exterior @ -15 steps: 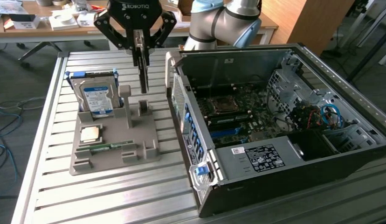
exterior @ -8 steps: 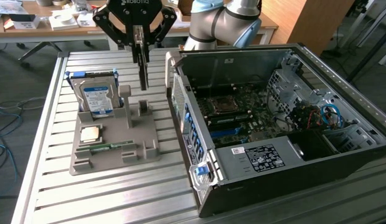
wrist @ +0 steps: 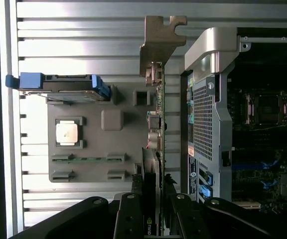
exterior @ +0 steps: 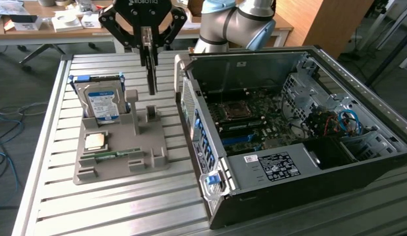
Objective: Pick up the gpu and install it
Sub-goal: 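Pick up the gpu and move the gpu toward the slot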
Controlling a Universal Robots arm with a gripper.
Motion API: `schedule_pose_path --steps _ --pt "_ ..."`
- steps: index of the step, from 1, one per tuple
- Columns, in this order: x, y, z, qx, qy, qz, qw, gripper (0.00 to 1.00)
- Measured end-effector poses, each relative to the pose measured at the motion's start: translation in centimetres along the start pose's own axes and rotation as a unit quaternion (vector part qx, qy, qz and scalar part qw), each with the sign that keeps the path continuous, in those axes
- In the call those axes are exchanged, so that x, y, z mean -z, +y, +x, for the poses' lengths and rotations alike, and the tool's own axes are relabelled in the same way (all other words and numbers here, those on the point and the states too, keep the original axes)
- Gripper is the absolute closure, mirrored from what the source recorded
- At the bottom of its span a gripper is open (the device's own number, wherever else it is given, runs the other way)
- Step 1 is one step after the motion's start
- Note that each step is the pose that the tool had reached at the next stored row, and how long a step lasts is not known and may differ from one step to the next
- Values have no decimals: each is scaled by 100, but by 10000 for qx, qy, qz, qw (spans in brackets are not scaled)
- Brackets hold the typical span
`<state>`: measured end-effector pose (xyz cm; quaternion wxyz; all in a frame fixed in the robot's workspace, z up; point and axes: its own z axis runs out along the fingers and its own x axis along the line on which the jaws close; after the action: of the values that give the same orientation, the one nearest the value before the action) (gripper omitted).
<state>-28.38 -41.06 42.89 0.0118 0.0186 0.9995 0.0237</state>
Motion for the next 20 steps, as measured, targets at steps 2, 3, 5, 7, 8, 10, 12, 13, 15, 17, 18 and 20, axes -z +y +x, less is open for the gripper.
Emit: schedule_pose_path --steps 2,3,5,7,8,10,12,13,15,17,18,20 --pt "-1 1 -23 -1 0 0 10000 73" --pt "-1 1 -33 -1 -1 0 10000 73" --pt "-2 2 -51 -1 -1 -1 10000 73" --pt "-2 3 -66 -1 -1 0 10000 73" --pt "-2 3 -73 -1 -1 0 10000 73" --pt "-3 3 -86 -1 -1 0 10000 73" --pt "-3 4 -102 -1 -1 0 10000 73" --pt "-3 4 -111 -1 -1 0 10000 73" --pt "-4 5 -134 -1 -1 0 10000 73" --pt "-4 6 -154 -1 -1 0 10000 73" --pt "-5 6 -163 -1 -1 0 10000 73" --pt "-5 7 -181 -1 -1 0 10000 73"
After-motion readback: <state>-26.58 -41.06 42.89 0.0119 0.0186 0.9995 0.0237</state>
